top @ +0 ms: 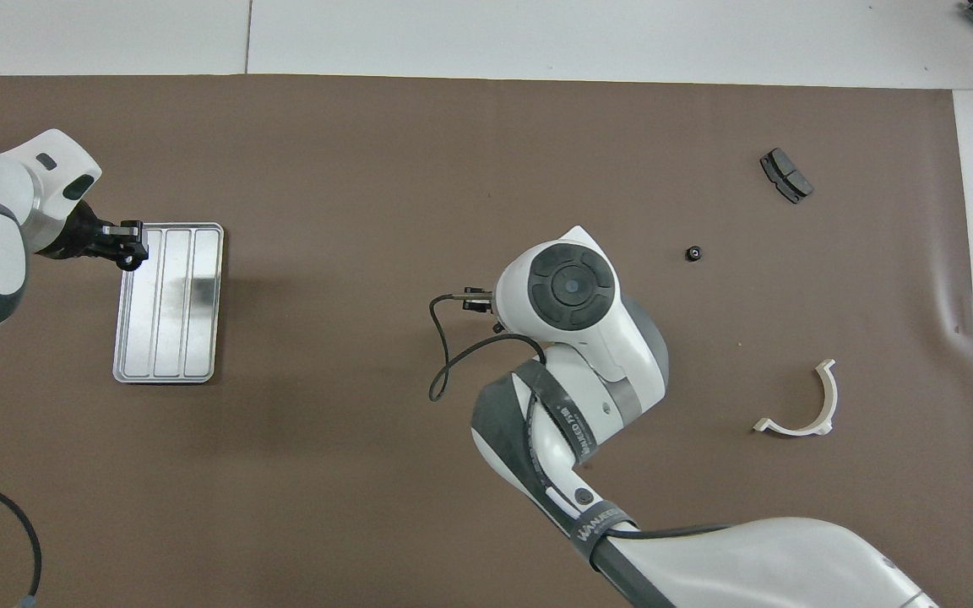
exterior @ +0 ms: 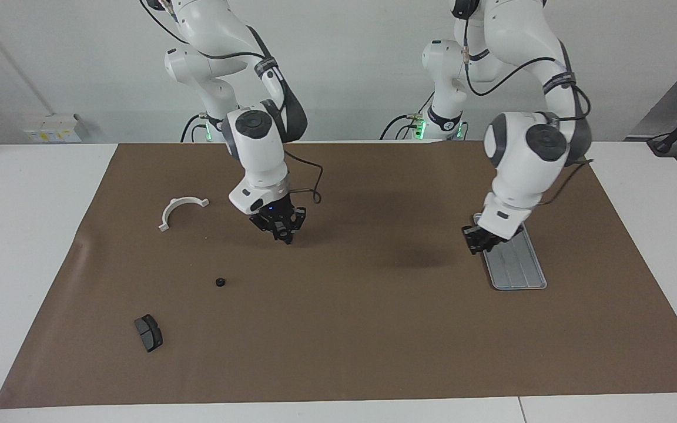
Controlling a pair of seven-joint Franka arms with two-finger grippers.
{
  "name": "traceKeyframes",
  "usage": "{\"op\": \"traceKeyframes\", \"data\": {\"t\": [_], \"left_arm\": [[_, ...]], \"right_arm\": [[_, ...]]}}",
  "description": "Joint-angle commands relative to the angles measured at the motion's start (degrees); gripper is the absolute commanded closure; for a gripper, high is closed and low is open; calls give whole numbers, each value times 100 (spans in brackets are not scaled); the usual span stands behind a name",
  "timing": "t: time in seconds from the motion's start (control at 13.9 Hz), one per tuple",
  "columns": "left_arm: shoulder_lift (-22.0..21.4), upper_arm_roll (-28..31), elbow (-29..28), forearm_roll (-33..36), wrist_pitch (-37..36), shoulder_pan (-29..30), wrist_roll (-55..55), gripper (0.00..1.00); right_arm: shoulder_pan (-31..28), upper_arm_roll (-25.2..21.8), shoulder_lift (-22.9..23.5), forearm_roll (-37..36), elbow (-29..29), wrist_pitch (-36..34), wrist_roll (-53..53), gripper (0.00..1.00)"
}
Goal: Pick bearing gear from pile to tray
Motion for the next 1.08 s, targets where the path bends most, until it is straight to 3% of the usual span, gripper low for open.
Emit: {"op": "traceKeyframes", "data": {"t": [0.0,0.07,0.14,0.36,0.57,0.65,0.72,0.79,0.86,1.01], "left_arm": [[-390,-76,-1263,-63,1107,-6,188,100],[-382,-76,-1441,-63,1285,-6,259,100],[-356,-67,-1478,-63,1296,-6,277,93],[-355,-76,-1460,-63,1225,-15,277,4],[-277,-76,-1040,-55,972,-76,268,0],[-207,-94,-812,-63,788,-103,207,0],[-162,-102,-549,-81,577,-199,154,0],[-145,-85,-303,-124,340,-356,-20,0],[-101,-85,-152,-125,216,-453,-274,0],[-83,-85,-72,-125,171,-743,-697,0]], "right_arm": [[237,-6,882,-456,1179,-363,692,100],[246,3,1014,-510,1260,-372,816,100],[359,3,1146,-502,1339,-364,896,100],[457,12,1367,-467,1568,-241,1055,100],[492,12,1402,-396,1480,146,1055,100],[484,12,1411,-396,1445,198,1046,89],[484,12,1411,-396,1436,199,1046,68],[484,12,1403,-405,1401,208,1037,34],[484,12,1394,-405,1366,208,1037,31],[466,12,1394,-423,1383,181,1037,13]]}}
